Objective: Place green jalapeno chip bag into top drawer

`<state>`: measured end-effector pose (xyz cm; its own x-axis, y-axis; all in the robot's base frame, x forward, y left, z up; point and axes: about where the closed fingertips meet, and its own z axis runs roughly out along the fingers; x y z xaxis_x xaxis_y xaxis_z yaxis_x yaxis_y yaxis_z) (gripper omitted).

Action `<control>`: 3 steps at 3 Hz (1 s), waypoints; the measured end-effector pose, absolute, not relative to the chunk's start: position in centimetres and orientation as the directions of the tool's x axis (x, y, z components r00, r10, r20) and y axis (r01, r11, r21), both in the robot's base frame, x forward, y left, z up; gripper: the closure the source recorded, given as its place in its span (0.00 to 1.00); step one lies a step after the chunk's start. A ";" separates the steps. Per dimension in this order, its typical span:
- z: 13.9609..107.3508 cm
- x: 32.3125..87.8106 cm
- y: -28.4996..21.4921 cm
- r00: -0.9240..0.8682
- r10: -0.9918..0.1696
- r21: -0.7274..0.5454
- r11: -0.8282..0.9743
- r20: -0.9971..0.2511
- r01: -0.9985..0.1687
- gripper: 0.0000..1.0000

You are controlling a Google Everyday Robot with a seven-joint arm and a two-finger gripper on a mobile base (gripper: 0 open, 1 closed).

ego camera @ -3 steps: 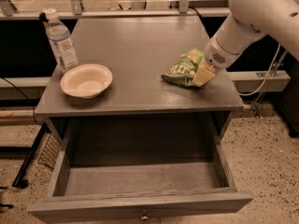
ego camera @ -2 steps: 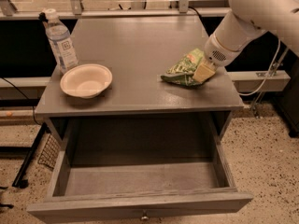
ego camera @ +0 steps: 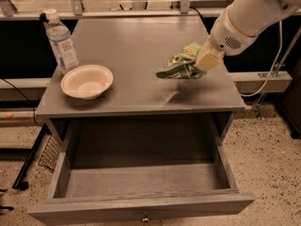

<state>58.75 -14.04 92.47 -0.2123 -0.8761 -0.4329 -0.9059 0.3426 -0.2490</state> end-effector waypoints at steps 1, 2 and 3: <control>94.3 53.2 -12.9 -0.051 -0.914 -0.215 0.148 -0.402 -0.965 1.00; 94.2 51.9 -12.9 -0.018 -0.923 -0.190 0.098 -0.384 -0.977 1.00; 94.2 51.9 -12.9 -0.018 -0.923 -0.190 0.098 -0.384 -0.977 1.00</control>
Offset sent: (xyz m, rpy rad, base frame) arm -0.0525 0.0108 0.0182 -0.0262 0.0409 0.1918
